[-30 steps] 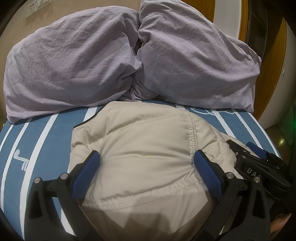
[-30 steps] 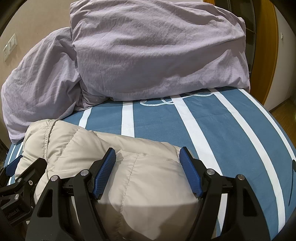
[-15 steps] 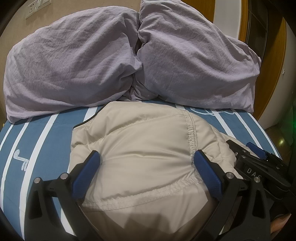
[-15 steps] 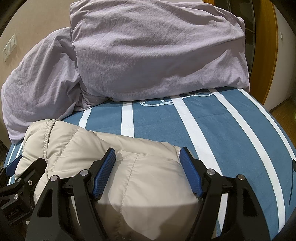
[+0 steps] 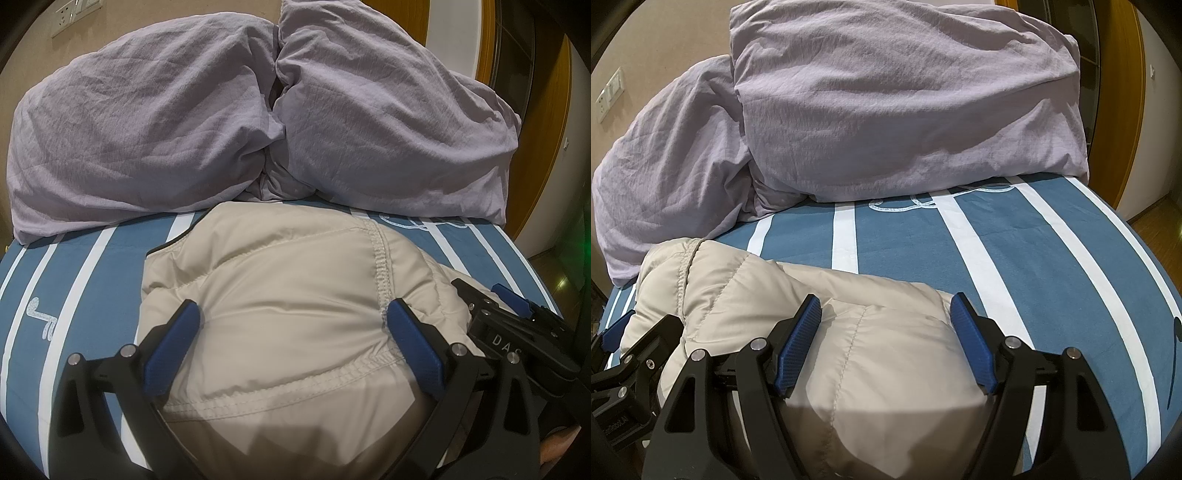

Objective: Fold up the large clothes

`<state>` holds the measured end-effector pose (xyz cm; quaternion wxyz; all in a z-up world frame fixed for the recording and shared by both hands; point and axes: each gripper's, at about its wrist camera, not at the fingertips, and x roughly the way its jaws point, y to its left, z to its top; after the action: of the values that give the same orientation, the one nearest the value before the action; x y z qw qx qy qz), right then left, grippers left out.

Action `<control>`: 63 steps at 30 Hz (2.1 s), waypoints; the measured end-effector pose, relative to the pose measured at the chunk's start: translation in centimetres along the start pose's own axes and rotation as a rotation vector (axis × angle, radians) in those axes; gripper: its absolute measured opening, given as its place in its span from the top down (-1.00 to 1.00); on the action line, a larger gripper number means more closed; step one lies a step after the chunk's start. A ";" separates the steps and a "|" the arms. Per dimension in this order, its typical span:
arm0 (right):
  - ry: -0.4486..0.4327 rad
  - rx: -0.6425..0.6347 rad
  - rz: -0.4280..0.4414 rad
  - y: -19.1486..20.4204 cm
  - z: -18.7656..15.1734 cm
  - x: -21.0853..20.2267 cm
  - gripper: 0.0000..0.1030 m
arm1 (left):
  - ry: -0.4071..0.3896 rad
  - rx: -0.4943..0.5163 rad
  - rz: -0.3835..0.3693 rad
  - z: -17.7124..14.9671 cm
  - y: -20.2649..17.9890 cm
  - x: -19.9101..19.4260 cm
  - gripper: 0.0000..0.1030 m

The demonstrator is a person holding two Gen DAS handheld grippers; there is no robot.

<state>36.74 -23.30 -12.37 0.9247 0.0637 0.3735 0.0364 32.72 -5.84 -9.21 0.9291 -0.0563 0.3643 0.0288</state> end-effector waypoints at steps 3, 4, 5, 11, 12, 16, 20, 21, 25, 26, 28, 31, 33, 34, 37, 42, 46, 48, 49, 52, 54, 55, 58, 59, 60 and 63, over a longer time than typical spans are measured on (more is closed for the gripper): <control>0.000 0.000 0.000 0.0 0.0 0.0 -0.44 | 0.000 0.000 0.000 0.0 0.0 0.0 -0.95; 0.000 0.000 0.000 0.0 0.0 0.0 -0.44 | 0.000 0.000 0.000 0.0 0.0 0.0 -0.95; 0.000 0.000 0.000 0.0 0.0 0.0 -0.45 | 0.000 0.000 0.000 0.0 0.0 0.0 -0.95; 0.000 -0.001 0.002 -0.1 0.0 0.0 -0.45 | -0.001 0.000 0.000 0.0 0.0 0.0 -0.95; 0.000 -0.001 0.002 -0.1 0.0 0.1 -0.45 | -0.001 0.000 0.001 0.0 0.0 0.0 -0.95; 0.000 0.001 0.005 -0.1 0.0 0.0 -0.46 | -0.001 0.000 0.000 0.0 0.0 0.0 -0.95; 0.006 0.005 0.009 -0.2 -0.1 0.1 -0.47 | 0.002 -0.002 -0.003 0.0 0.1 0.0 -0.95; 0.012 0.009 0.012 -0.3 0.0 0.1 -0.48 | 0.006 -0.005 -0.008 0.0 0.1 0.0 -0.95; 0.057 0.029 0.008 -0.8 0.6 0.1 -0.68 | 0.036 0.005 -0.026 0.8 0.5 -0.8 -0.95; 0.066 0.045 -0.007 -1.3 0.9 -0.2 -0.70 | 0.037 0.003 -0.027 0.8 0.8 -1.2 -0.95; 0.070 0.080 -0.002 -2.4 1.1 -0.9 -0.71 | 0.036 -0.026 -0.027 0.8 2.2 -2.3 -0.96; 0.077 0.117 0.015 -4.3 1.4 -2.2 -0.76 | 0.056 -0.089 -0.047 0.4 4.4 -3.5 -0.96; 0.085 0.133 0.022 -5.4 1.4 -2.9 -0.77 | 0.077 -0.132 -0.064 0.1 5.9 -4.0 -0.95; 0.097 0.153 0.045 -6.2 1.4 -3.2 -0.78 | 0.091 -0.159 -0.082 -0.1 6.8 -4.3 -0.95; 0.150 0.220 0.131 -8.0 1.1 -3.4 -0.79 | 0.130 -0.227 -0.136 -0.5 8.5 -4.8 -0.95; 0.253 0.352 0.295 -10.2 -0.7 -2.9 -0.90 | 0.177 -0.281 -0.206 -1.3 9.3 -5.0 -0.95; 0.311 0.441 0.394 -10.7 -1.9 -2.2 -0.96 | 0.228 -0.301 -0.243 -2.1 9.2 -4.1 -0.95; 0.339 0.478 0.437 -10.9 -2.3 -1.8 -0.97 | 0.247 -0.322 -0.264 -2.5 9.2 -3.7 -0.96; 0.352 0.490 0.449 -10.9 -2.4 -1.6 -0.97 | 0.253 -0.337 -0.276 -2.7 9.3 -3.5 -0.96; 0.392 0.527 0.494 -10.9 -2.8 -0.7 -0.97 | 0.273 -0.381 -0.311 -3.1 9.7 -2.8 -0.96; 0.416 0.541 0.518 -10.6 -2.9 -0.1 -0.97 | 0.284 -0.403 -0.331 -3.2 10.0 -2.3 -0.97; 0.426 0.544 0.526 -10.6 -2.9 0.0 -0.97 | 0.288 -0.411 -0.338 -3.2 10.1 -2.0 -0.97; 0.456 0.543 0.551 -10.2 -3.0 0.7 -0.97 | 0.298 -0.439 -0.362 -3.3 10.4 -1.3 -0.97; 0.466 0.538 0.562 -9.9 -3.0 0.9 -0.97 | 0.300 -0.447 -0.368 -3.4 10.5 -1.2 -0.97; 0.474 0.535 0.570 -9.6 -3.0 1.1 -0.97 | 0.303 -0.459 -0.378 -3.4 10.6 -0.9 -0.97; 0.496 0.531 0.589 -9.0 -3.0 1.7 -0.97 | 0.308 -0.491 -0.400 -3.6 11.0 -0.3 -0.97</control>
<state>36.04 -31.74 -17.01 0.7094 0.3910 0.5457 0.2147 29.06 4.60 -12.53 0.8093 -0.3519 0.4641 -0.0759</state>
